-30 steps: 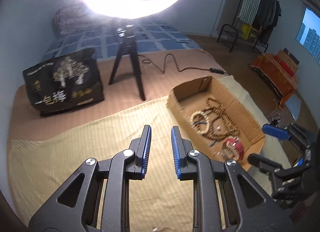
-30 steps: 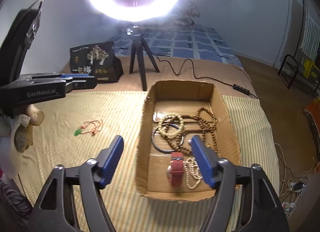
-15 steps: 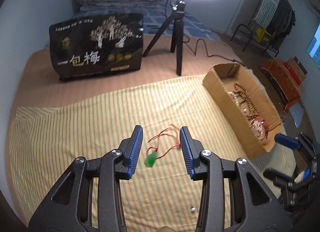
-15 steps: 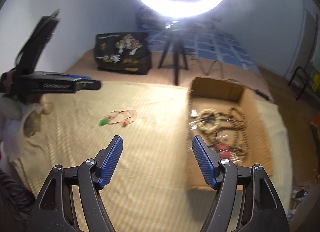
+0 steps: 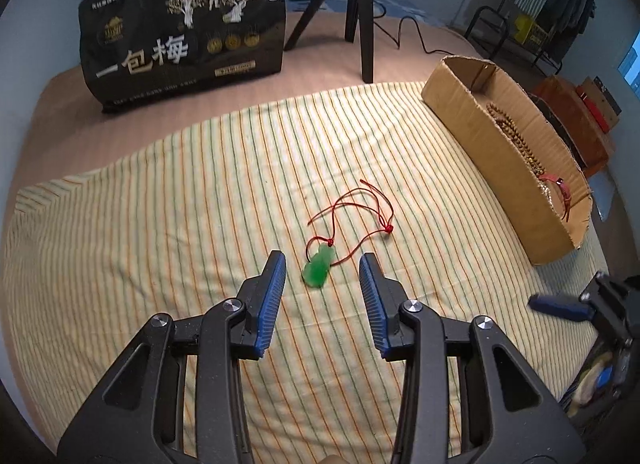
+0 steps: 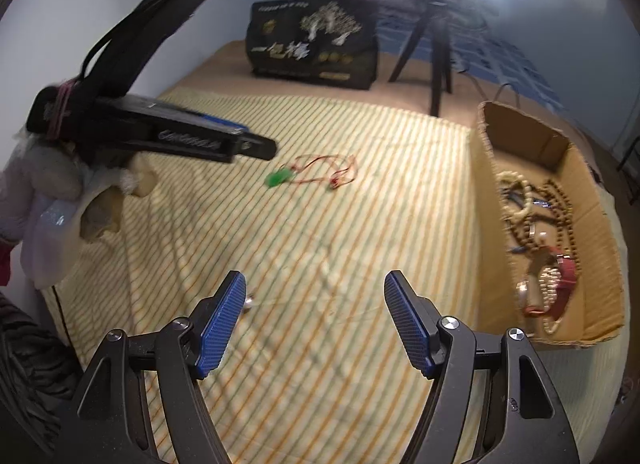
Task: Organize jewelry
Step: 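Move left tool to green jade pendant while right tool approaches second earring, then close left tool on jade pendant while right tool grips second pearl earring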
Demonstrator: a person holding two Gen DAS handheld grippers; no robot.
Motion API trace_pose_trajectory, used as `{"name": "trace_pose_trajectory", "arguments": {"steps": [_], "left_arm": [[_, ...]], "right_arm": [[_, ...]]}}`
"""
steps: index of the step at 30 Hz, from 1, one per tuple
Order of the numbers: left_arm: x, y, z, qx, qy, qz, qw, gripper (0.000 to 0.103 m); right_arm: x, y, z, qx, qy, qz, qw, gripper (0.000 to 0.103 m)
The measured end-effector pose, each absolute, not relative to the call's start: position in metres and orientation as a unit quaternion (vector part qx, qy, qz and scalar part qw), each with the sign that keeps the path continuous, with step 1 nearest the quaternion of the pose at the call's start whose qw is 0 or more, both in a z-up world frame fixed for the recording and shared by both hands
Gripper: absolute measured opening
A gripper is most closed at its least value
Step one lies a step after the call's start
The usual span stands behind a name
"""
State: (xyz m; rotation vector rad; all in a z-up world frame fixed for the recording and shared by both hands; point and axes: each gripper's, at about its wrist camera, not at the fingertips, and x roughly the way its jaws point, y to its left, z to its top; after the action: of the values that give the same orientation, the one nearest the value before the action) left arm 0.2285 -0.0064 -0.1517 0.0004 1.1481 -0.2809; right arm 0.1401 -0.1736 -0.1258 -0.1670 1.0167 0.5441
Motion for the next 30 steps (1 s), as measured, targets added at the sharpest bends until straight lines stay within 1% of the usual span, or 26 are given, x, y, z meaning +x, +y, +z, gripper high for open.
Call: {"name": "trace_pose_trajectory", "arguments": {"steps": [9, 12, 15, 17, 19, 23, 24, 26, 30], "left_arm": [[0.234, -0.010, -0.170, -0.006, 0.559, -0.139, 0.817, 0.038], [0.236, -0.013, -0.175, 0.000, 0.563, -0.143, 0.814, 0.038], [0.240, -0.016, -0.180, 0.003, 0.565, -0.142, 0.812, 0.038], [0.242, -0.018, -0.183, 0.005, 0.567, -0.143, 0.811, 0.035], [0.246, -0.020, -0.189, 0.013, 0.571, -0.140, 0.809, 0.033], [0.250, -0.018, -0.195, 0.017, 0.576, -0.136, 0.806, 0.033], [0.250, -0.018, -0.195, 0.017, 0.576, -0.135, 0.806, 0.030], [0.251, -0.017, -0.196, 0.019, 0.576, -0.134, 0.806, 0.030], [0.252, -0.018, -0.197, 0.026, 0.576, -0.133, 0.806, 0.020]], "right_arm": [[0.130, -0.148, -0.149, -0.118, 0.491, 0.293, 0.812, 0.071], [0.134, -0.144, -0.155, -0.108, 0.505, 0.301, 0.802, 0.055], [0.134, -0.141, -0.158, -0.110, 0.508, 0.303, 0.799, 0.054], [0.135, -0.138, -0.160, -0.114, 0.509, 0.305, 0.797, 0.052], [0.135, -0.136, -0.162, -0.114, 0.512, 0.309, 0.793, 0.045], [0.138, -0.133, -0.166, -0.119, 0.515, 0.309, 0.790, 0.044], [0.138, -0.132, -0.167, -0.120, 0.516, 0.311, 0.789, 0.043], [0.138, -0.130, -0.168, -0.122, 0.517, 0.313, 0.787, 0.040], [0.140, -0.124, -0.172, -0.131, 0.519, 0.315, 0.784, 0.036]]}}
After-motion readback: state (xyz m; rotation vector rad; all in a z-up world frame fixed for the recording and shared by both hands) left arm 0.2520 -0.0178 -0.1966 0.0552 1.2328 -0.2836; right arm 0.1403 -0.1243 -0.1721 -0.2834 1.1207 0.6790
